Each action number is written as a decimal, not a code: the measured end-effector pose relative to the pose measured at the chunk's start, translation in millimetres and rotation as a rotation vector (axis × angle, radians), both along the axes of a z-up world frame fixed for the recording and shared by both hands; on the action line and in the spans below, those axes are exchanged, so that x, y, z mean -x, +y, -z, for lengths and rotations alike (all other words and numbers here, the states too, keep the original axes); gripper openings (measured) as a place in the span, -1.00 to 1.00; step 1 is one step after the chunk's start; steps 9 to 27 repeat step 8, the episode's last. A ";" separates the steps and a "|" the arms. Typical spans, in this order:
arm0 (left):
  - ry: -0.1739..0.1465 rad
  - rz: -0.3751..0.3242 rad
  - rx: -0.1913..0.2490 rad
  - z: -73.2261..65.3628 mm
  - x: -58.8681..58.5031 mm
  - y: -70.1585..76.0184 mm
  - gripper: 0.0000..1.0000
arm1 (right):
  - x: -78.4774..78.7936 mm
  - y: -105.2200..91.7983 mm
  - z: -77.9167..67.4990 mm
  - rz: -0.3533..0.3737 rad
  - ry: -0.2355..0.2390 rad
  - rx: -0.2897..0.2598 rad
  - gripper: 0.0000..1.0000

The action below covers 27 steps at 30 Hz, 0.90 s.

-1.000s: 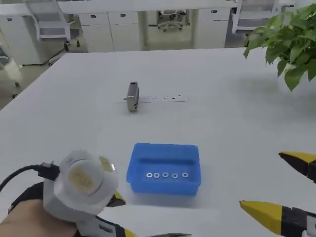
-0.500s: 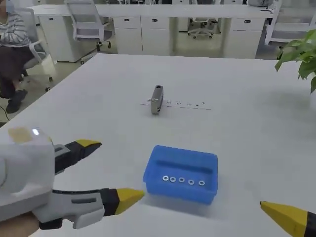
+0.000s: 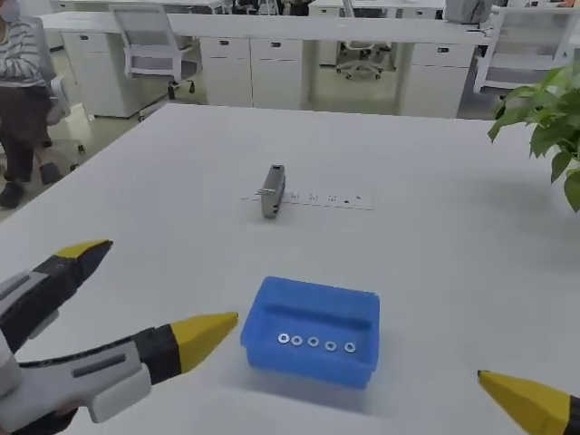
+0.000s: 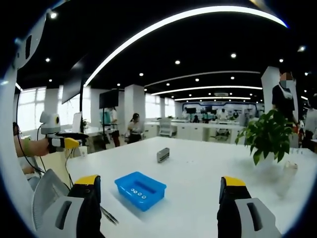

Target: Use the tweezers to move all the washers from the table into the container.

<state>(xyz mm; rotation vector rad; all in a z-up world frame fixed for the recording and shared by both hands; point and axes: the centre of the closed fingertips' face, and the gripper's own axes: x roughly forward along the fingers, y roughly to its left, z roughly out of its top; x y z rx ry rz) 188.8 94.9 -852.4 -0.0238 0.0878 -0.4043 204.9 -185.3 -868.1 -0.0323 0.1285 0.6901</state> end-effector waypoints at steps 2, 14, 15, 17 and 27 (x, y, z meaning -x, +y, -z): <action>0.004 0.004 0.010 2.9 0.2 -4.9 0.97 | -0.7 -1.7 1.2 0.009 0.001 -0.003 0.98; 0.034 -0.002 0.008 21.9 1.4 -13.6 0.97 | -3.2 -1.8 13.1 0.032 0.030 0.005 0.98; 0.034 -0.002 0.008 21.9 1.4 -13.6 0.97 | -3.2 -1.8 13.1 0.032 0.030 0.005 0.98; 0.034 -0.002 0.008 21.9 1.4 -13.6 0.97 | -3.2 -1.8 13.1 0.032 0.030 0.005 0.98; 0.034 -0.002 0.008 21.9 1.4 -13.6 0.97 | -3.2 -1.8 13.1 0.032 0.030 0.005 0.98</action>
